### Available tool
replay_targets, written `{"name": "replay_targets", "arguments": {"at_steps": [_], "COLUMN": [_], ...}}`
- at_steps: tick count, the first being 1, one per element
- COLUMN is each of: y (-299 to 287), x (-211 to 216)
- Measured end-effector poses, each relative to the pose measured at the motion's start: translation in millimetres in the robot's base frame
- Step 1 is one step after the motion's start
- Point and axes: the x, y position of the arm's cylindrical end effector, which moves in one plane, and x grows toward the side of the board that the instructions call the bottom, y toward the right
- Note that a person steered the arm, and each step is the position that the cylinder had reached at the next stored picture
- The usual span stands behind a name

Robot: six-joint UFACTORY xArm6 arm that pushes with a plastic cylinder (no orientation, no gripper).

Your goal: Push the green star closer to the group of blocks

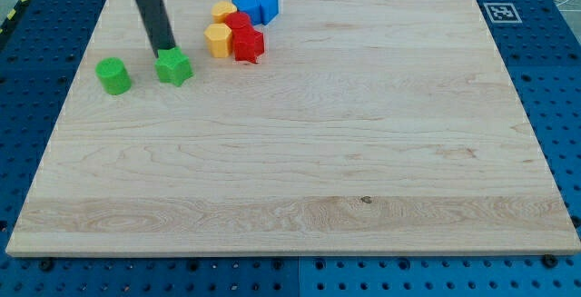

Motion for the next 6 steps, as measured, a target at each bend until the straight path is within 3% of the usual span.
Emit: {"name": "replay_targets", "arguments": {"at_steps": [3, 6], "y": [-16.2, 64.2], "x": [54.6, 29.6]}}
